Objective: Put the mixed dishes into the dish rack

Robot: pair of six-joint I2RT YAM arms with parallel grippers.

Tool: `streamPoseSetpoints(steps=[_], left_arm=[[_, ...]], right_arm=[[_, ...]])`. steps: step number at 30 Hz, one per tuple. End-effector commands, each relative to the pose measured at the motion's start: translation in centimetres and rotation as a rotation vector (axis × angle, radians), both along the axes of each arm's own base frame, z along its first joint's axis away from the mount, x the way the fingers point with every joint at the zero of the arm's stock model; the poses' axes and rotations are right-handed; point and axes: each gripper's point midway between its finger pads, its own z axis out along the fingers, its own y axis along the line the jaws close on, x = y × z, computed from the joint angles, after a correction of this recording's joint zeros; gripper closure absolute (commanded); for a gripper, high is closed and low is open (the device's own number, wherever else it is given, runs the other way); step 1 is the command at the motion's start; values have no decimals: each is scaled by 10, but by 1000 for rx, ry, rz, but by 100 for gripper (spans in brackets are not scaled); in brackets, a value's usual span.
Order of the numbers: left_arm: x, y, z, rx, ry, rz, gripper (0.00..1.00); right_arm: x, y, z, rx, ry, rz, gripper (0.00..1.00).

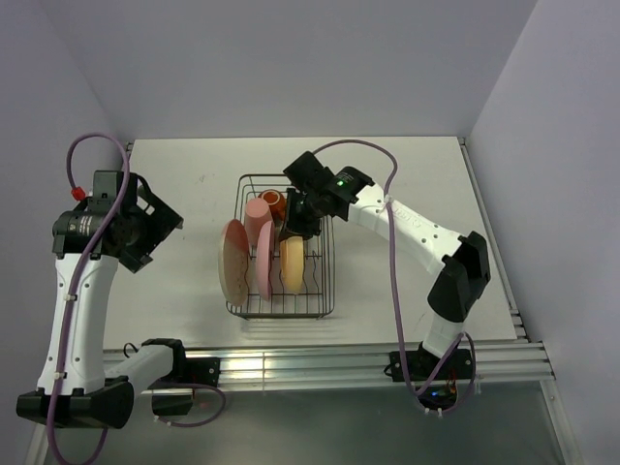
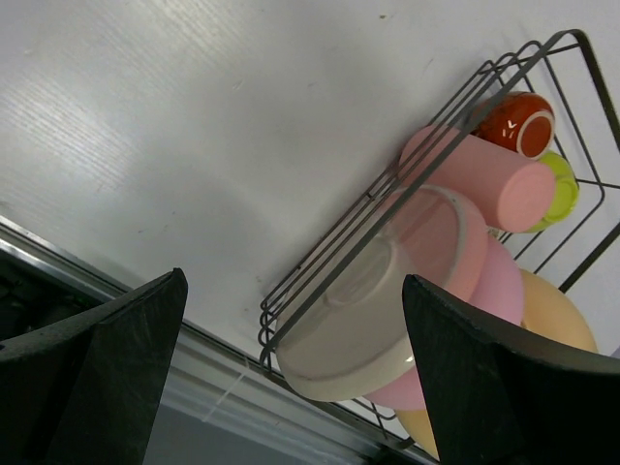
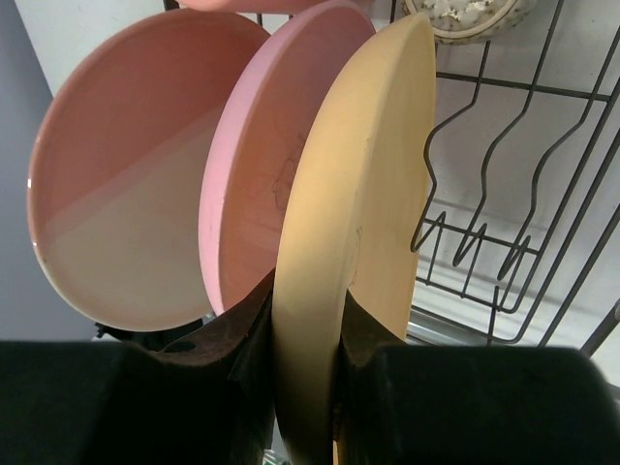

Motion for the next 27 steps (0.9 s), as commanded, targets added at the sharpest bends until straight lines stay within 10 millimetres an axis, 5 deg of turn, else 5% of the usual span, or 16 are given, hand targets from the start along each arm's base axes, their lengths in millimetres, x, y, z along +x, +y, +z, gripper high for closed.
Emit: streamPoseSetpoints(steps=[1, 8, 12, 27], left_arm=[[-13, 6, -1, 16, -5, 40, 1], [-21, 10, -10, 29, 24, 54, 1], [-23, 10, -13, 29, 27, 63, 1], [-16, 8, -25, 27, 57, 46, 1]], right_arm=[[2, 6, 13, 5, -46, 25, 88], [-4, 15, 10, -3, -40, 66, 61], [-5, 14, 12, -8, -56, 69, 37], [-2, -2, 39, -5, -156, 53, 33]])
